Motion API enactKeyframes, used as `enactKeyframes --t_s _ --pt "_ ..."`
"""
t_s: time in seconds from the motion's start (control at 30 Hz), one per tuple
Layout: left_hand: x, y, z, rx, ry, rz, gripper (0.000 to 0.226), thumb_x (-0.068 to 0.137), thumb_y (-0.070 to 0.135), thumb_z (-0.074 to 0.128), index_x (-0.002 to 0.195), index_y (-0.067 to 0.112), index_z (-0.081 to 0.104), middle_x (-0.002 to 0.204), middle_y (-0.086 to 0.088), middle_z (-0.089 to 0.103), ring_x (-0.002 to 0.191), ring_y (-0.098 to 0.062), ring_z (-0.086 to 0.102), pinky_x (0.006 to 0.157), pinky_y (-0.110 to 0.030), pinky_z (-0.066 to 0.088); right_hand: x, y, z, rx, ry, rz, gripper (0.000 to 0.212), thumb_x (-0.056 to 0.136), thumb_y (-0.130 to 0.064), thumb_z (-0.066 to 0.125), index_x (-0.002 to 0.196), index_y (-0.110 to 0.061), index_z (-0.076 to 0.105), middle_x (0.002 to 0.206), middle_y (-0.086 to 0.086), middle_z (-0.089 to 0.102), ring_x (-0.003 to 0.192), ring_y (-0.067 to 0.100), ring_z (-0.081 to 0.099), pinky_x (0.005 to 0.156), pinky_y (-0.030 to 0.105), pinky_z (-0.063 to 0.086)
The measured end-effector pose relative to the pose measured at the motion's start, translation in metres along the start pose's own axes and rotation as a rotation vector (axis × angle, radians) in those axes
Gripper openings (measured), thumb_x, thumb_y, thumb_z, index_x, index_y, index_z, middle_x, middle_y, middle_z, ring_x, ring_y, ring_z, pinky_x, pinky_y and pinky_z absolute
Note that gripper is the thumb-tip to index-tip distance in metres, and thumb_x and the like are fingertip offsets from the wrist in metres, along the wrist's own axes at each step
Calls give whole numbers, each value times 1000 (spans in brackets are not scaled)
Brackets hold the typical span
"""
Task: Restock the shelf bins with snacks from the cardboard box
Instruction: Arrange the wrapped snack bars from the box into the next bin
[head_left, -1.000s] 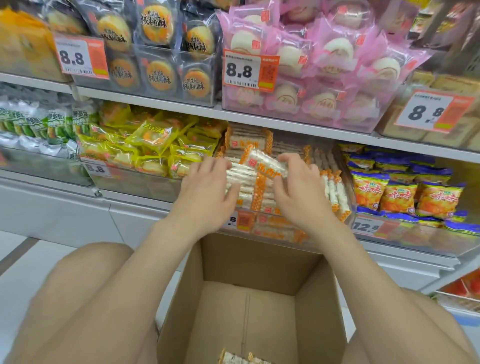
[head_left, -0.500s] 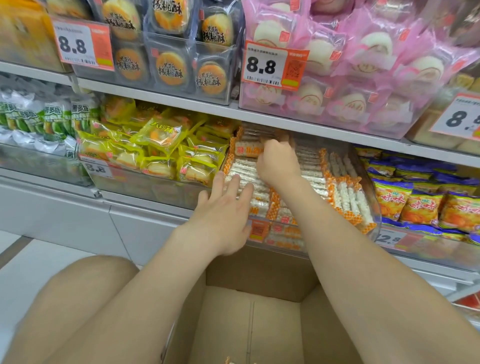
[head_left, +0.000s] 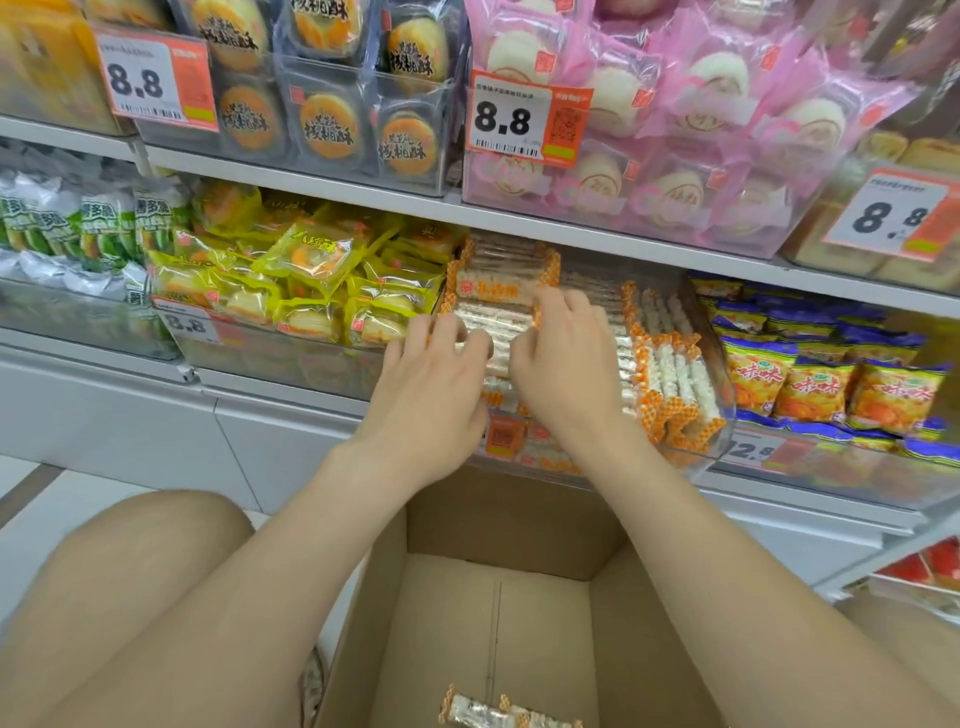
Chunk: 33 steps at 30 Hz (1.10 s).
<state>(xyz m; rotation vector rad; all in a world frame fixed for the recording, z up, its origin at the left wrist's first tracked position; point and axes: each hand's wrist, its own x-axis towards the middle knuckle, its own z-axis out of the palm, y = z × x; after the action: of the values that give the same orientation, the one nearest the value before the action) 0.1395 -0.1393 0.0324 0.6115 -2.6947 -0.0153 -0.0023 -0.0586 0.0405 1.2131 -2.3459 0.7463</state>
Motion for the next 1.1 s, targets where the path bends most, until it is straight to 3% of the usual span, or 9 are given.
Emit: enactKeyframes --t_s 0.13,0.37,0.47,0.57,0.67,0.8,0.9,1.0,1.1 --pt "-20 8 11 -244 66 81 16 80 21 65 91 23 53 92 1 57 91 -31 55 72 -47 49 -87 -7 -38 195 -27 -17 18 81 -24 47 82 -23 65 76 -3 65 73 22 59 64 37 46" --pt "-97 40 120 -145 -964 216 13 97 23 56 106 23 66 104 -1 67 97 -27 65 84 -42 57 -221 59 38 -63 -1290 37 24 92 -17 50 96 -11 73 97 13 72 89 33 69 75 41 61" --pt "-139 40 181 -93 -1257 180 18 100 15 53 112 15 67 112 -8 67 102 -33 65 82 -42 55 -256 94 81 -84 -1593 103 20 92 -11 53 93 -5 71 90 13 71 76 29 63 64 35 49" --pt "-171 35 222 6 -1406 200 9 101 8 53 99 14 59 108 -7 66 91 -29 63 72 -41 51 -273 116 110 -27 -1653 90 22 94 -8 50 89 -8 72 85 4 64 68 24 56 59 34 45" --pt "-188 33 257 51 -1533 172 25 99 3 56 122 10 64 119 -8 68 92 -25 62 73 -34 48 -291 122 132 48 -1789 102 49 92 1 43 117 -26 76 125 0 65 84 17 65 61 27 53" --pt "-195 38 290 39 -1672 164 54 99 5 55 152 15 52 146 -9 58 121 -27 63 79 -31 47 -323 111 157 -123 -2022 -135 65 101 -2 42 154 -38 48 171 1 24 149 29 37 113 42 45" --pt "-194 39 303 9 -1751 166 68 98 0 53 159 28 43 160 -7 43 132 -28 55 81 -30 45 -338 109 162 -316 -2042 -305 73 105 -7 46 165 -40 21 175 5 7 156 35 23 114 50 39" --pt "-202 36 316 3 -1800 163 74 98 4 59 162 34 35 166 -4 34 140 -29 48 89 -33 48 -340 124 173 -248 -1959 -217 72 101 -5 49 158 -46 33 169 5 27 147 36 39 109 49 47" --pt "-212 33 330 -82 -1738 44 72 93 10 66 156 25 36 144 -7 54 118 -28 60 86 -36 55 -337 139 185 -136 -1773 -88 66 99 -17 56 157 -41 36 148 6 52 129 33 56 95 41 52"
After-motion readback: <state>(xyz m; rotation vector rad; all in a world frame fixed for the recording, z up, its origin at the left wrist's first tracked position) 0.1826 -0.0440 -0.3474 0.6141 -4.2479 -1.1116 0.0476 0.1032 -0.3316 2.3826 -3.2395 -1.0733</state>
